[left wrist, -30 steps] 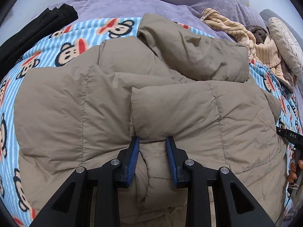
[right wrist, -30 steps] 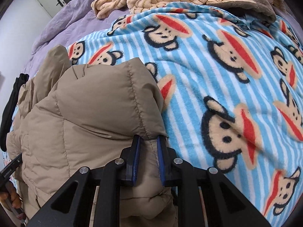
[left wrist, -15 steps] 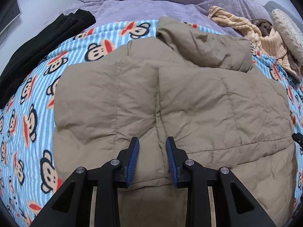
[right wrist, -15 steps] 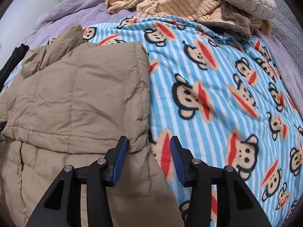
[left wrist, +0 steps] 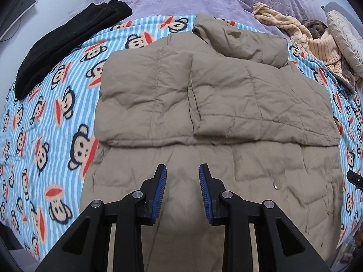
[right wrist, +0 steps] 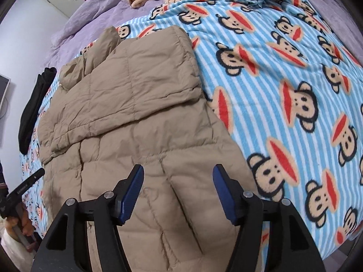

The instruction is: Fold large clothes

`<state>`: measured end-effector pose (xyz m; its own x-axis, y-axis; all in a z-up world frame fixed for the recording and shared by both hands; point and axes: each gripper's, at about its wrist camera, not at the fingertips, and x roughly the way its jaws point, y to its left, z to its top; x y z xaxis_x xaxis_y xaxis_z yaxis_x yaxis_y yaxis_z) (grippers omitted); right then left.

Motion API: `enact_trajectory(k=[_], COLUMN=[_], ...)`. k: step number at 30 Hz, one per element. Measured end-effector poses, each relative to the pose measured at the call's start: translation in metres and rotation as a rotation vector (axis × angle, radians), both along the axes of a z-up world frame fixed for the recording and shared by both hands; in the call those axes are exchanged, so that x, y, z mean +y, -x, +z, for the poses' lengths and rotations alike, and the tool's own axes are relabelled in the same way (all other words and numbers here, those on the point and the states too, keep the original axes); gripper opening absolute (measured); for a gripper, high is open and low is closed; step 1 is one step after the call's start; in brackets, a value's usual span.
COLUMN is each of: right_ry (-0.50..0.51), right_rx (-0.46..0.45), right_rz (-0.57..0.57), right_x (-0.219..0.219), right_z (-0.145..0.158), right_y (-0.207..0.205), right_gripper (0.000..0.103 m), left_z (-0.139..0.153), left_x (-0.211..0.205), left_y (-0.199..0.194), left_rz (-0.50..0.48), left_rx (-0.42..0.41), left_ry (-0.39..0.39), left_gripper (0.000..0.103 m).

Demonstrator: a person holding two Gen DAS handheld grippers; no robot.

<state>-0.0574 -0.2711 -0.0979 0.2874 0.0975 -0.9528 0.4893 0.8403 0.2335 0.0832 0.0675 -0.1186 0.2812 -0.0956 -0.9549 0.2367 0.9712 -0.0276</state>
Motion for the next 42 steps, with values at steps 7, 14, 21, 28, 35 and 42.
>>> enact_trajectory(k=[7, 14, 21, 28, 35, 42], right_ry=[-0.068, -0.121, -0.196, -0.26, -0.271, -0.303], right_rx=[0.037, 0.052, 0.065, 0.077, 0.077, 0.097], right_rz=[0.013, 0.055, 0.108, 0.11, 0.067, -0.048], right_x=[0.018, 0.031, 0.055, 0.08, 0.102, 0.116], right_z=[0.008, 0.019, 0.022, 0.018, 0.014, -0.001], right_y=[0.019, 0.028, 0.035, 0.043, 0.061, 0.097], right_gripper=[0.07, 0.072, 0.083, 0.084, 0.085, 0.085], left_z=[0.014, 0.023, 0.03, 0.034, 0.026, 0.009], left_x=[0.013, 0.016, 0.024, 0.041, 0.063, 0.082], left_y=[0.051, 0.077, 0.099, 0.114, 0.125, 0.146], left_rz=[0.055, 0.085, 0.116, 0.136, 0.114, 0.064], left_rx=[-0.001, 0.05, 0.091, 0.097, 0.103, 0.125], left_ry=[-0.017, -0.044, -0.044, -0.055, -0.074, -0.077], left_gripper=[0.103, 0.103, 0.103, 0.103, 0.103, 0.103])
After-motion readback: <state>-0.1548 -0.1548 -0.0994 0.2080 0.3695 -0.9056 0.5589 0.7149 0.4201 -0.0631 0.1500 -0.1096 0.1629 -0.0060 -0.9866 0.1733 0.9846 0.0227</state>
